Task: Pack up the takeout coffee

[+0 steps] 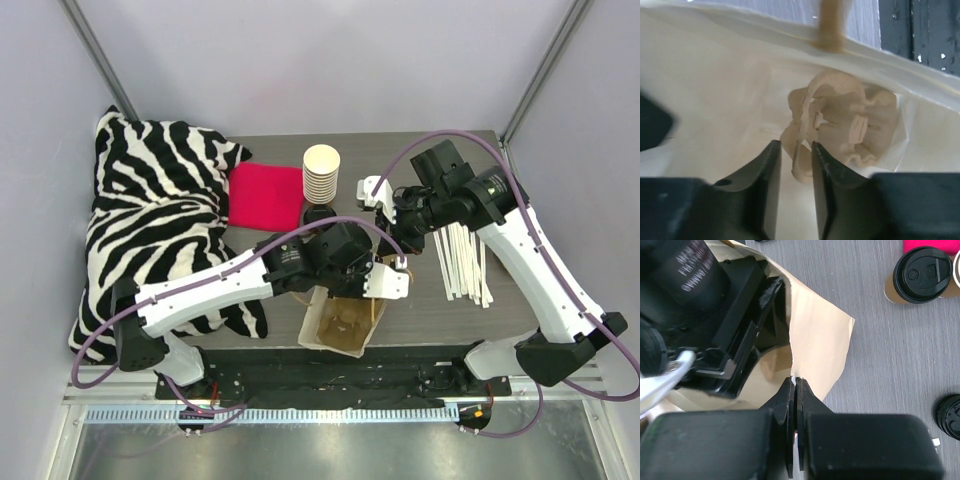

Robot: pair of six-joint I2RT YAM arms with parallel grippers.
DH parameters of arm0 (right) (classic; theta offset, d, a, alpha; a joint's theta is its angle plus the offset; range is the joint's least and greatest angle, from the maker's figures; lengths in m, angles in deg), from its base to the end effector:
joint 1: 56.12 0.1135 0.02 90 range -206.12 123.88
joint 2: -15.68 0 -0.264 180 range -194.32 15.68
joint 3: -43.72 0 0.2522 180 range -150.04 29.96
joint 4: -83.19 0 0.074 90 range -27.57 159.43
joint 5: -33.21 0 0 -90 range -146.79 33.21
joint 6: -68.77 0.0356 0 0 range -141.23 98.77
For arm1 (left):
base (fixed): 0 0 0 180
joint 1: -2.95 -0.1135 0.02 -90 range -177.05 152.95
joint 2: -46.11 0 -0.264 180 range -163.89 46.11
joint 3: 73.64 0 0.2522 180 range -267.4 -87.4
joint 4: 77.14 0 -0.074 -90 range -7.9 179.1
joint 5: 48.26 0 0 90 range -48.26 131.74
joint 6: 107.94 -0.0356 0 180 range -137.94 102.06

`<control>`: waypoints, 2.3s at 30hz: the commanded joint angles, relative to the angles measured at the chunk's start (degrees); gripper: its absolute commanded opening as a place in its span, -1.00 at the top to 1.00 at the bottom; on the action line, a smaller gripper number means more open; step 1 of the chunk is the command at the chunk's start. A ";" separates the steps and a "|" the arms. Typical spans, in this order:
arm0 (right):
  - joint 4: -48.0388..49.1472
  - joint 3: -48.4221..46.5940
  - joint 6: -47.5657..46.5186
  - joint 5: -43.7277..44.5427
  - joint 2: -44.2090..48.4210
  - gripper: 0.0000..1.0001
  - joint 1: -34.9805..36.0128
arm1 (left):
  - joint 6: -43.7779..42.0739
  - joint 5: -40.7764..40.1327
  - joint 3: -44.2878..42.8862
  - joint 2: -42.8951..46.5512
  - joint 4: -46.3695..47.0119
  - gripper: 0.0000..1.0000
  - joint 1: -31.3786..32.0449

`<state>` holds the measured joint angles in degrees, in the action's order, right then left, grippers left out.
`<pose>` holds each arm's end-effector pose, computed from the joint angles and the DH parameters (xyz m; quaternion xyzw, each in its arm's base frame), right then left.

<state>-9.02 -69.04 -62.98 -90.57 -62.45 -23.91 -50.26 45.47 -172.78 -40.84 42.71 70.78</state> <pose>0.1830 0.1387 0.4277 -0.6175 0.6852 0.2558 0.2894 0.1208 -0.3026 0.3490 0.7230 0.5898 -0.1383 0.3322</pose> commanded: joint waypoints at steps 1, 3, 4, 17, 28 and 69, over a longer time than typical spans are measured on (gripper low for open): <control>0.67 0.21 -0.78 -1.64 0.43 0.98 0.40 | 1.29 -0.65 -7.42 0.82 0.51 0.12 -0.42; 0.67 0.56 -0.96 -1.55 0.52 0.98 0.40 | 1.55 -0.39 -10.40 0.83 -0.54 0.03 -0.42; 0.76 0.56 -0.96 -1.47 0.52 0.98 0.40 | 1.81 -0.13 -11.37 0.83 -0.80 -0.03 -0.42; 2.17 3.19 -1.31 1.34 1.66 0.98 0.40 | 6.38 4.89 -13.14 8.11 2.78 -0.37 -0.33; 5.95 13.31 3.96 6.62 8.08 0.98 -2.05 | 10.67 5.24 -22.01 11.11 2.18 -0.67 -4.28; 9.73 19.46 15.04 15.59 14.14 0.98 -27.20 | 47.87 -13.31 -4.61 -13.67 18.09 -0.67 -30.04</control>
<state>3.61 -46.48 -46.98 -75.38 -49.05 -50.91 -3.35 33.69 -174.62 -53.26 57.09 40.88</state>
